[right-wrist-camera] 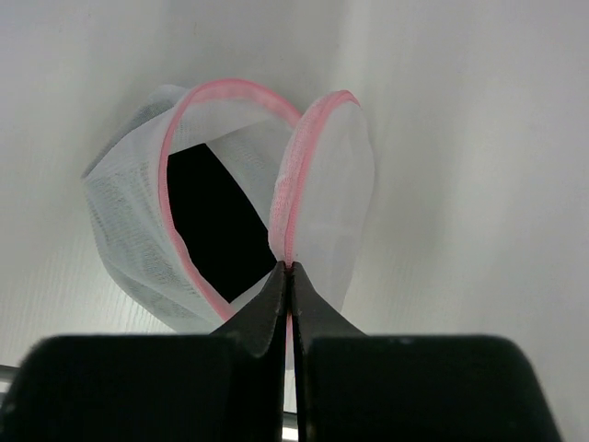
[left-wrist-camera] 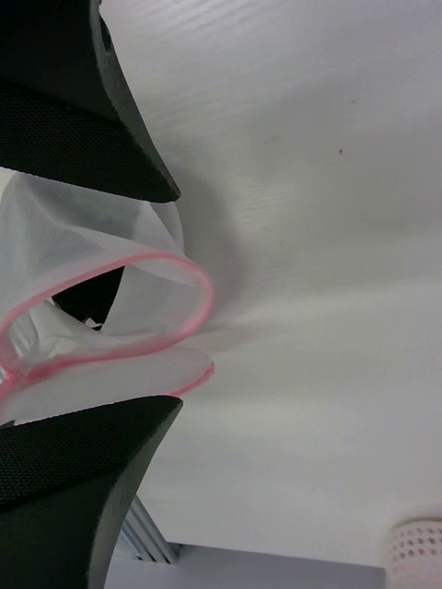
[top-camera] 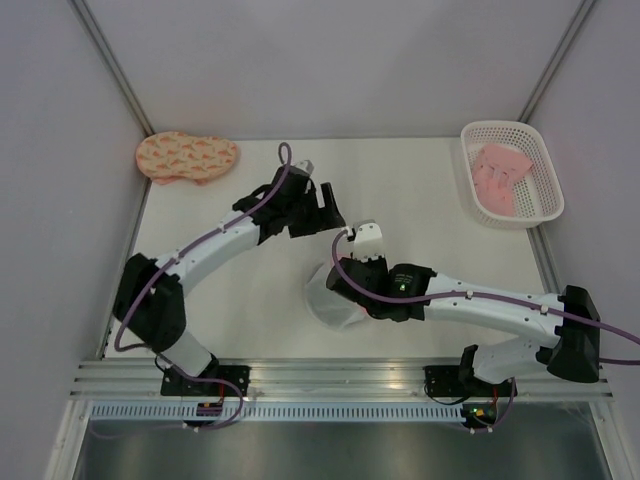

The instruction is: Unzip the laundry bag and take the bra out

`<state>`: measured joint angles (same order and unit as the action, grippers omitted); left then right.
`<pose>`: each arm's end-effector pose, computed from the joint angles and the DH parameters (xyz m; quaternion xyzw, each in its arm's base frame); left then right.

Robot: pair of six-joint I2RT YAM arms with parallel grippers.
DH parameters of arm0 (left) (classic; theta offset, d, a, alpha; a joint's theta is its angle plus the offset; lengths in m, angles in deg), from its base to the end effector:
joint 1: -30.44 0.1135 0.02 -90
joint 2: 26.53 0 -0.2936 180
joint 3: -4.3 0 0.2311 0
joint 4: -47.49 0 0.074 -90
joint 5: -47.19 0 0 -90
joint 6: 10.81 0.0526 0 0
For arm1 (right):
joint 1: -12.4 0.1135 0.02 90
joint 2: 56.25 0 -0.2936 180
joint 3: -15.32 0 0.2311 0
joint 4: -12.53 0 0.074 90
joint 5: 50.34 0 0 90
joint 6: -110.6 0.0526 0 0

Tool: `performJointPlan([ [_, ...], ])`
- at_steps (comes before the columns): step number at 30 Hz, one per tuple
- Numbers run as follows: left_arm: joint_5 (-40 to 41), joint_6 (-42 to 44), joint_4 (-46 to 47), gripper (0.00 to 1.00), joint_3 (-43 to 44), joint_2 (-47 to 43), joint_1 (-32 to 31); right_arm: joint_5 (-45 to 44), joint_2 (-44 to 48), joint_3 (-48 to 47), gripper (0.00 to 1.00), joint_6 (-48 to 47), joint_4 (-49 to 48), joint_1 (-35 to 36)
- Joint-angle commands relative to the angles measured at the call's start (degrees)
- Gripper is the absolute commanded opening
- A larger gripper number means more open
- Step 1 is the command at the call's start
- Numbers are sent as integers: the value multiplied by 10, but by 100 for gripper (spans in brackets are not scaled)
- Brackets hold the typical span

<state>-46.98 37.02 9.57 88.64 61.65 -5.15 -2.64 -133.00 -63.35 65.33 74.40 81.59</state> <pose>0.2707 -0.1984 0.3073 -0.0375 0.9114 -0.2822 0.2971 0.1184 0.2120 0.3093 -0.0994 0.9001 0.0127 0.4239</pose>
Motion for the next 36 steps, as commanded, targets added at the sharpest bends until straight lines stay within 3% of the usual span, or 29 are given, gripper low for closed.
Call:
performJointPlan([
  [1,-112,107,-65,89,71,86,-4,-30,19,1,1,-2,-10,7],
  [12,-128,245,-171,85,121,155,-24,-49,19,-5,0,4,2,7],
  [13,-137,250,-173,82,122,158,-25,-51,18,-5,1,4,1,7],
  [16,-164,268,-183,48,123,169,-28,-52,15,-8,0,6,2,7],
  [17,-174,271,-184,44,123,172,-29,-51,15,-8,0,7,3,6],
  [20,-206,291,-193,40,119,189,-35,-52,15,-9,0,9,5,7],
  [23,-212,300,-205,44,118,200,-44,-52,17,-10,0,9,6,6],
  [27,-211,304,-207,42,110,203,-46,-57,18,-12,0,9,9,7],
  [31,-168,300,-209,2,112,198,-46,-61,19,-14,0,11,12,7],
  [36,-88,265,-206,2,116,183,-43,-73,26,-16,1,21,19,6],
])
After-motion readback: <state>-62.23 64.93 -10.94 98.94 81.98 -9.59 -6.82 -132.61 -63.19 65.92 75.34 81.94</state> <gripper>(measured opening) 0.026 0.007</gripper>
